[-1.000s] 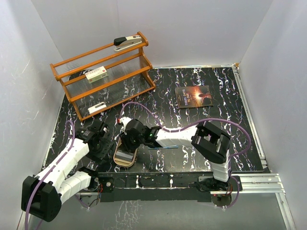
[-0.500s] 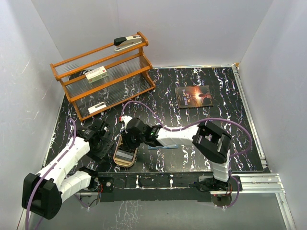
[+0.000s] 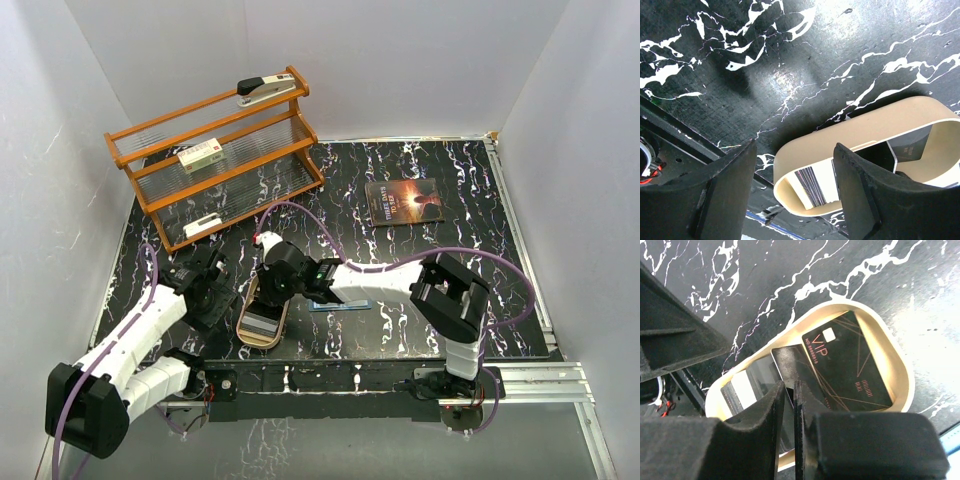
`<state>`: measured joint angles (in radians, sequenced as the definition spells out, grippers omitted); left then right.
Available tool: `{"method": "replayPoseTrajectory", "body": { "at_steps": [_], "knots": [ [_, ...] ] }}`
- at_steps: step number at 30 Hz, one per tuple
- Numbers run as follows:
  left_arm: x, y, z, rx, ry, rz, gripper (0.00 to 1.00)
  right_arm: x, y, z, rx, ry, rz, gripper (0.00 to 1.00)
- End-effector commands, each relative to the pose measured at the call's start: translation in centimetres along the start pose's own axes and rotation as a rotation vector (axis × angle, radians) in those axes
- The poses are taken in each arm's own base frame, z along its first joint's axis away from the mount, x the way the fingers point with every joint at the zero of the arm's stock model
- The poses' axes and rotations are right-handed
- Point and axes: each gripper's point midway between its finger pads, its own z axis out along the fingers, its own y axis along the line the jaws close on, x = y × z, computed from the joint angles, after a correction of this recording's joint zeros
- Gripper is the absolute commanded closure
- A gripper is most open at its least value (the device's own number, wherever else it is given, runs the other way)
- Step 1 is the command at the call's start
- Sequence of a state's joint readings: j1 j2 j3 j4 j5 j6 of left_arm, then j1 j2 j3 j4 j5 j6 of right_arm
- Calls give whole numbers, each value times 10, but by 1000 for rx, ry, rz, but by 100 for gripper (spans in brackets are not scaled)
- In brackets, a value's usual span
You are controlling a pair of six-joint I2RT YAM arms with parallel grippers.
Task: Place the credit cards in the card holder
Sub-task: Pick up the credit card from the storage box.
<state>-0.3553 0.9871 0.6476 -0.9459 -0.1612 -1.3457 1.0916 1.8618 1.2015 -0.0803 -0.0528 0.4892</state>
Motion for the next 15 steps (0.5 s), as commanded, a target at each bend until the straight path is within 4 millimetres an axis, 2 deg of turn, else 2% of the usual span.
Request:
{"method": "replayPoseTrajectory", "body": {
  "at_steps": [1,8,11,15],
  "knots": [
    [-9,-4,-8,22,-39,9,39,-9,-22,-5,113,-14,-15,92],
    [-14,-12,-10,69,-62,58,39,-2,-18,2,85,29,-23,93],
    [-16,-20,-14,114,-69,92,39,-5,-14,1,67,24,-30,100],
    [-18,-32,-21,189,-82,143,39,-14,-8,-5,43,4,-37,100]
  ]
}}
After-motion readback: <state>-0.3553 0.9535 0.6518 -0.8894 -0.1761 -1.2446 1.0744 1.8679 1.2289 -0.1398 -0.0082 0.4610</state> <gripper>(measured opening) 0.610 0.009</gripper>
